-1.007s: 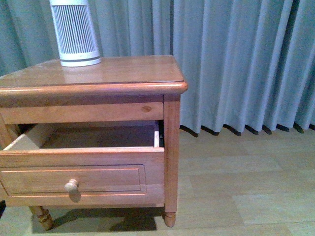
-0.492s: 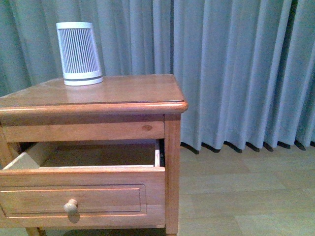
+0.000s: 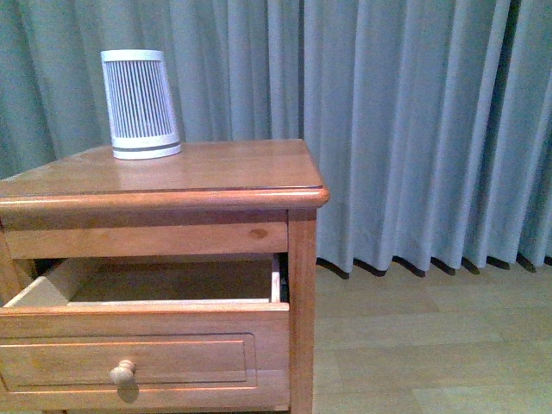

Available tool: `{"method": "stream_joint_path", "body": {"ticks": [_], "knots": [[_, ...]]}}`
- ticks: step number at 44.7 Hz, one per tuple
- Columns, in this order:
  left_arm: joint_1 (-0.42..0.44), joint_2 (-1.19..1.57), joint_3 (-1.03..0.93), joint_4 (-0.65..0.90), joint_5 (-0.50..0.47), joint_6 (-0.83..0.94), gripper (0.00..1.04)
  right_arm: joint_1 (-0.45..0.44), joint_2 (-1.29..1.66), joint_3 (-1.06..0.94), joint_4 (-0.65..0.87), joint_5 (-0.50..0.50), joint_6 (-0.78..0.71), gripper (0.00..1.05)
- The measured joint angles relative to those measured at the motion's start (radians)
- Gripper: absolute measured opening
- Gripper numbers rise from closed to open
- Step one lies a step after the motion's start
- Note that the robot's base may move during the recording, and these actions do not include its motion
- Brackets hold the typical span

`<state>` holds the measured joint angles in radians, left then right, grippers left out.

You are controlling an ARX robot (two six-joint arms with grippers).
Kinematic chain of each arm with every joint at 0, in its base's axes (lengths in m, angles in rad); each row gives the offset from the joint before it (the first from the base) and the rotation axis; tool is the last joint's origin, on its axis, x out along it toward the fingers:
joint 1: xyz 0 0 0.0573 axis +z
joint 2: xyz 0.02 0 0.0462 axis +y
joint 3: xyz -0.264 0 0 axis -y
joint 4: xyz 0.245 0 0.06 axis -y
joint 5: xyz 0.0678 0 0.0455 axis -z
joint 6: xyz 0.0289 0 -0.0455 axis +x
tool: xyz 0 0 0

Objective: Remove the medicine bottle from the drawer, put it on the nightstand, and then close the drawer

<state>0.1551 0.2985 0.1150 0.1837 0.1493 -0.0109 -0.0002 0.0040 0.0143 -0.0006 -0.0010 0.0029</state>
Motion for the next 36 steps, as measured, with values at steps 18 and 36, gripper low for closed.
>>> {"method": "stream_joint_path", "body": {"ticks": [18, 36], "knots": [[-0.151, -0.095, -0.054, -0.037, -0.150, 0.002, 0.04, 0.000, 0.000, 0.000, 0.000, 0.000, 0.000, 0.98], [-0.154, -0.288, -0.105, -0.184, -0.148, 0.003, 0.18, 0.000, 0.000, 0.000, 0.000, 0.000, 0.000, 0.98]]}}
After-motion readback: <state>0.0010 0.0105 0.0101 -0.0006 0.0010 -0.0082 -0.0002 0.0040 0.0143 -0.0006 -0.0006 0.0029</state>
